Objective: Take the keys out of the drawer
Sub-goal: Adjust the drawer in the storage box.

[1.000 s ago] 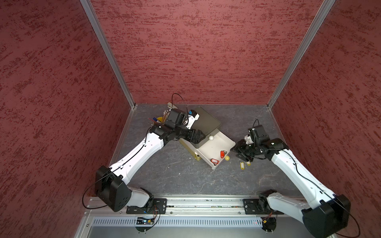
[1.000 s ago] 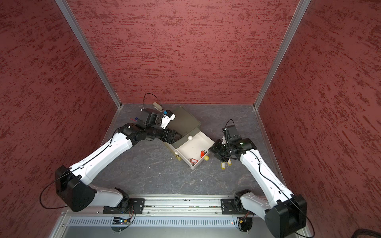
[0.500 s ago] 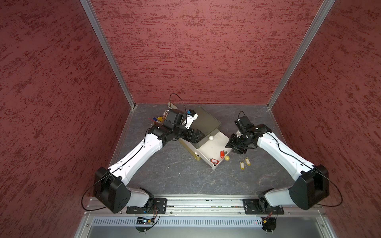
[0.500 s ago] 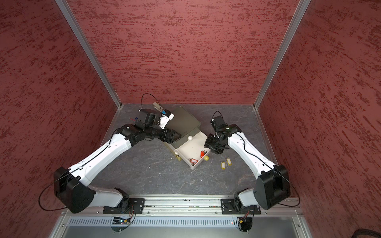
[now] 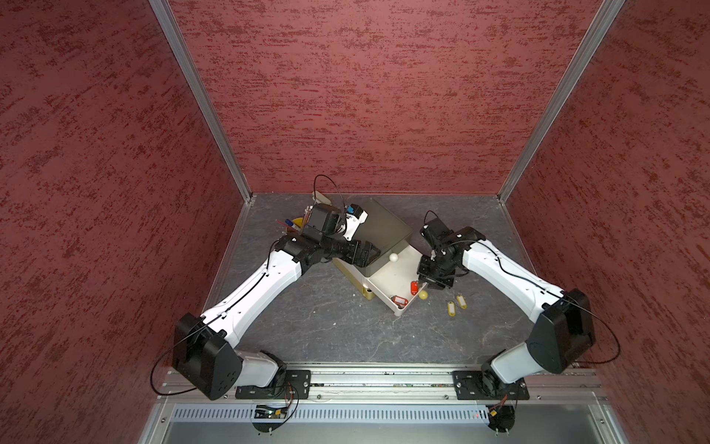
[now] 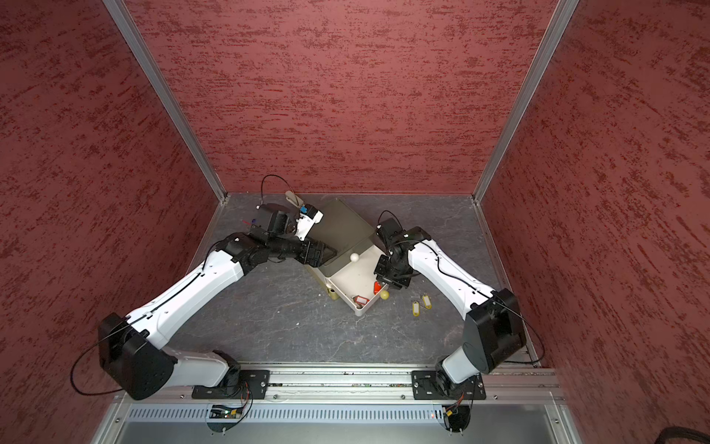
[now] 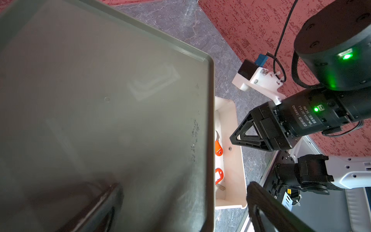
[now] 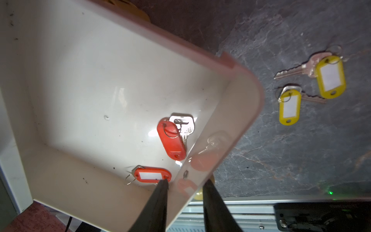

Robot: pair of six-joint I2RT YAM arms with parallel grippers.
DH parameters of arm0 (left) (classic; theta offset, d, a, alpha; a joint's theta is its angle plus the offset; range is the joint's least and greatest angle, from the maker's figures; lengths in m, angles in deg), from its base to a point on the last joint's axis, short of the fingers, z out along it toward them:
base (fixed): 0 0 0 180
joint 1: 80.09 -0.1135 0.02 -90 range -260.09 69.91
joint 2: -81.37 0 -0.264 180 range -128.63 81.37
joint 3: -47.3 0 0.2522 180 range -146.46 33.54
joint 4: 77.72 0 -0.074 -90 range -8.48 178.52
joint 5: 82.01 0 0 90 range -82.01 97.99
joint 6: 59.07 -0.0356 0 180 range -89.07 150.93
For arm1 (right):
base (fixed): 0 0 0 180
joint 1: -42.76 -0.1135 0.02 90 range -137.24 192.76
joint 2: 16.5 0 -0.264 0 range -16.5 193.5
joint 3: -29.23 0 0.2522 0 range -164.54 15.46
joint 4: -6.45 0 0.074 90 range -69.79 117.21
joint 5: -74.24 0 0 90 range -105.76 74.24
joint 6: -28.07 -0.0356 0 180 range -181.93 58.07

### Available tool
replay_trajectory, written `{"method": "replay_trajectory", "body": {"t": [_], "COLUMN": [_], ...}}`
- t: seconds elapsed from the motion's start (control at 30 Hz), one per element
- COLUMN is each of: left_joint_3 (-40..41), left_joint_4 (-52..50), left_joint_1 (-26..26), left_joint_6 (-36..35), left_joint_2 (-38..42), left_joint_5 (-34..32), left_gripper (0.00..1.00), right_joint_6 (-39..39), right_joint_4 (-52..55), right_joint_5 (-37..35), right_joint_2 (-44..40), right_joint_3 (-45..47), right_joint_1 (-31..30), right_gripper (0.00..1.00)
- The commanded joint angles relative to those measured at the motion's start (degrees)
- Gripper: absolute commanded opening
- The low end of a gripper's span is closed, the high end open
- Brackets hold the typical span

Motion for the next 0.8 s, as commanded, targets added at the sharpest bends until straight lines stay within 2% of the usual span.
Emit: {"method": "replay_trajectory", "body": {"t": [0.0, 0.1, 0.23, 0.5, 0.77], "left_joint_3": [2.6, 2.7, 2.7, 2.5, 2.5], "left_joint_4": [-6.8, -6.8, -6.7, -6.8, -6.7], "left_joint_1": [-0.5, -0.5, -0.5, -0.5, -0.5], "left_joint_6": [0.8, 1.0, 1.1, 1.1, 1.2], "left_joint_2": [-0.7, -0.5, -0.3, -0.4, -0.4], "left_joint_5": [0.0, 0.0, 0.1, 0.1, 0.1], "left_gripper": [1.00, 1.00, 1.00, 1.00, 1.00], "right_joint_6": [0.0, 0.2, 0.5, 0.3, -0.9], "right_joint_4": [-0.2, -0.6, -1.0, 3.8, -0.9], "right_joint_5": [-1.9, -2.0, -1.7, -3.5, -1.0], "right_joint_2": [0.0, 0.8, 1.2, 0.4, -0.1], "right_joint_3": [1.4, 1.3, 0.4, -9.8, -0.5], "right_joint_1": [-0.6, -0.6, -0.6, -1.2, -1.3], "right_gripper": [0.26, 0.17, 0.00, 0.00, 0.00]}}
